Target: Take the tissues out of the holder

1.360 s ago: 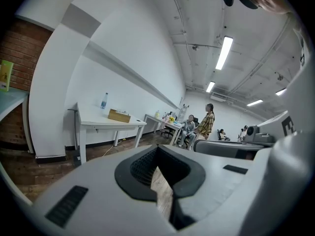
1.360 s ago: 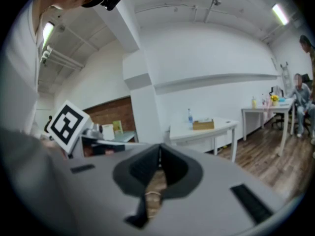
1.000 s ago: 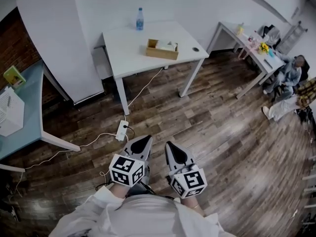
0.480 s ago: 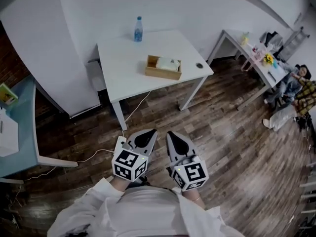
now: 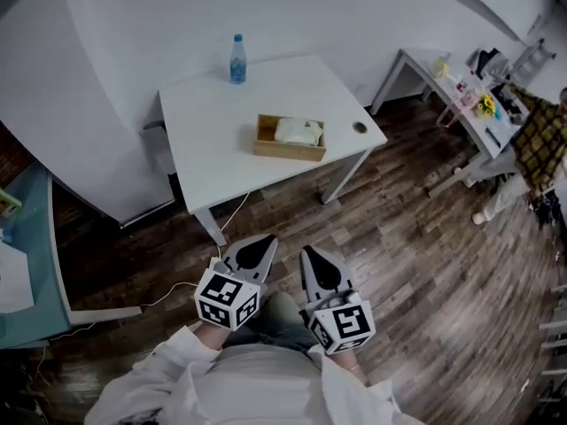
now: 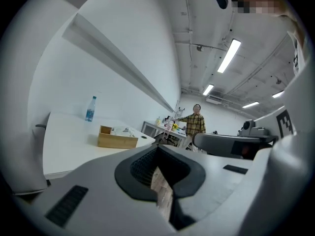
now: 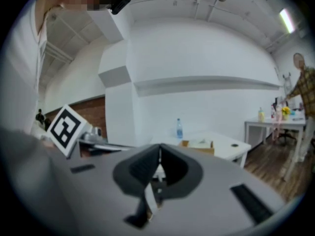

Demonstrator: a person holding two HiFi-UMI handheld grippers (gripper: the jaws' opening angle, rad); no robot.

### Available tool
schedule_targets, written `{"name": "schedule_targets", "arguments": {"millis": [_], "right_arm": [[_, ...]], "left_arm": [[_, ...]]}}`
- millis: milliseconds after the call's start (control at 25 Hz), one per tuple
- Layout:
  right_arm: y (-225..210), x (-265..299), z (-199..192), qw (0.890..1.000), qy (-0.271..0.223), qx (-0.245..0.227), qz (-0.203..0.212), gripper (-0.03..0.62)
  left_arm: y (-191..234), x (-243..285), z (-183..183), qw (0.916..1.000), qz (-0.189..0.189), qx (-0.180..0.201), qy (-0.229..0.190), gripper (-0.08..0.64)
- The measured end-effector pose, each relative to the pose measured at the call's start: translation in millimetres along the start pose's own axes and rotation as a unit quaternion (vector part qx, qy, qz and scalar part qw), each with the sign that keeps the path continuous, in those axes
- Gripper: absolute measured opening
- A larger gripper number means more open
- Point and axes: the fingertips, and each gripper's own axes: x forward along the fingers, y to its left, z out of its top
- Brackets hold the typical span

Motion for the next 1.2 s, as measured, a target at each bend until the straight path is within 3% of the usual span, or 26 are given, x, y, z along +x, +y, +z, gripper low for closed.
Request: {"name": "schedule_targets", "arguments": {"millis": [360,840,1200], "right_arm": [[-38.2,57.8,7.0,1.0,0.003,-0.006,0.02,0.011],[-127.0,150.7,37.7,0.998,0.017,-0.008,0.063,0.011],[-168.5,199.3,39.7,0.993,0.044,-0.01,0.11,0.011]], "left_arm": [[37.5,48.7,14.0,0.9998,0.021,-0.003,0.0,0.015],[88.8,157.0,60.4,0.9989,0.046,-0.007,-0.009,0.015],[113.1,205.0,69.6,0.9967,0.072,-0.036,-0.012,0.015]]}}
